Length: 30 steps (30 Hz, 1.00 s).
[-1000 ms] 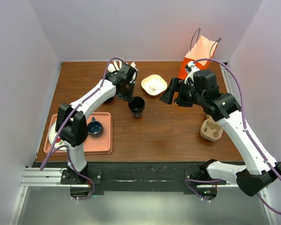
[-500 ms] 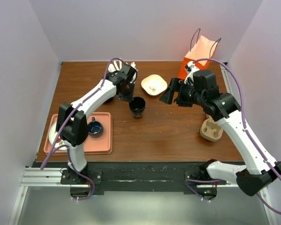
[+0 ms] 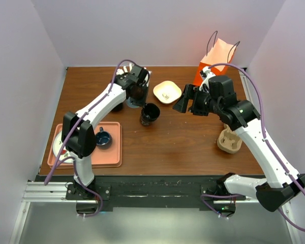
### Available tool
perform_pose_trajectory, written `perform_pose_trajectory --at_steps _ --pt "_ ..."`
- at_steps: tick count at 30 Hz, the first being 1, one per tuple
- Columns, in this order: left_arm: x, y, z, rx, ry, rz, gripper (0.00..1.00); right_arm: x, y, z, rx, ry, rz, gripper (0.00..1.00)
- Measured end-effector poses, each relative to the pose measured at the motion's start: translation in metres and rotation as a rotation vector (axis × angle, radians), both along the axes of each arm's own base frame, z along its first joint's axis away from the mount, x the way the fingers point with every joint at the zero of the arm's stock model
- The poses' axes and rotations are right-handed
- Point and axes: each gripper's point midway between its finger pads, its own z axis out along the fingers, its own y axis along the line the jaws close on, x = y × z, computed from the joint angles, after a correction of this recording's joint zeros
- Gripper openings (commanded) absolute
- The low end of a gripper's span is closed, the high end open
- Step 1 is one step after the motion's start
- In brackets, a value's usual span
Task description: Pack the takeout coffee
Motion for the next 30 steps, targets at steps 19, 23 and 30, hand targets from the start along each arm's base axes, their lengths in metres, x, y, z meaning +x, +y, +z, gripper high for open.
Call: perform_pose_trajectory --at_steps 19,23,30 --pt "0.004 -0.021 0.002 -0.142 0.056 -0.031 0.00 -0.002 -0.001 -0.018 -0.018 0.039 -0.002 0.84" --pt "0.013 -0.008 0.002 -0.144 0.053 0.003 0.00 0.000 0.000 -0.020 -0.019 0.042 -0.001 0.84" --pt "0.025 0.020 0.000 -0.194 0.060 0.057 0.00 0.007 0.006 -0.031 -0.028 0.071 0.007 0.85"
